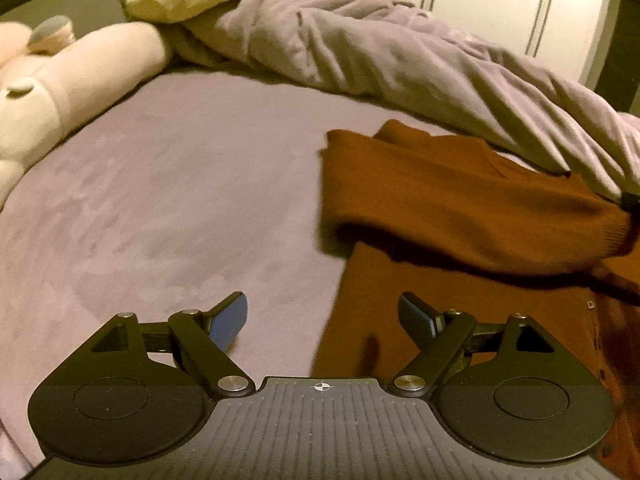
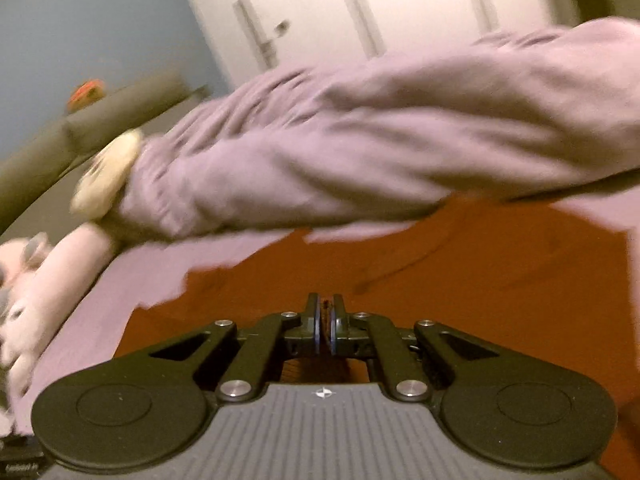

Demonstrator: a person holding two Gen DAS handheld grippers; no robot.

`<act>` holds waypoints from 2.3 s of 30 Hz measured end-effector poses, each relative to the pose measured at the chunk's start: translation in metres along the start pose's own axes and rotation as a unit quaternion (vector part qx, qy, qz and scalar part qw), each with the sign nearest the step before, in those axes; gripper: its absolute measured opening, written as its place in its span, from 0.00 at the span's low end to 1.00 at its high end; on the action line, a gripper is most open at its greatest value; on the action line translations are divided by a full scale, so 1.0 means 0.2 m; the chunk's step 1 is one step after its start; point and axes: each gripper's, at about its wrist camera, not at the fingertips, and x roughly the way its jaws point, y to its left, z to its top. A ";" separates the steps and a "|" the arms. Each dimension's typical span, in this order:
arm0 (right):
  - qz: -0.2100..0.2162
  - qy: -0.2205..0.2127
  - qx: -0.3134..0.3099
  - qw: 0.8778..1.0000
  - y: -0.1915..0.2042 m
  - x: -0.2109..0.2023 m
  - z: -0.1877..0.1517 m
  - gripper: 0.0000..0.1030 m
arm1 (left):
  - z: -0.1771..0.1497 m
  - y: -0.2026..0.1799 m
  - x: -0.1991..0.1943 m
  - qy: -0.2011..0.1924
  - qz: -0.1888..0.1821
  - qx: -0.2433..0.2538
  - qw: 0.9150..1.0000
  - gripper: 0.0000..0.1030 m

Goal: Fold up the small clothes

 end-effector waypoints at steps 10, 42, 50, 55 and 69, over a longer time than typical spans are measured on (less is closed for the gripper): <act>-0.010 0.044 0.175 0.983 -0.59 -0.06 -0.02 0.48 | 0.05 -0.18 0.07 0.003 -0.013 0.038 0.999 0.86; -0.145 0.010 -0.058 0.988 -0.44 -0.05 -0.02 0.05 | 0.10 -0.32 0.27 0.023 0.037 0.092 0.995 0.86; -0.179 0.017 -0.080 0.981 -0.46 0.05 -0.01 0.06 | 0.10 -0.34 0.26 0.024 0.036 0.092 0.995 0.87; -0.221 0.040 -0.057 0.973 -0.49 0.05 -0.01 0.24 | 0.12 -0.39 0.22 0.016 0.022 0.096 0.995 0.88; -0.014 0.033 -0.066 0.997 -0.12 0.08 -0.12 0.41 | 0.21 -0.59 0.32 -0.005 -0.013 0.107 0.994 0.92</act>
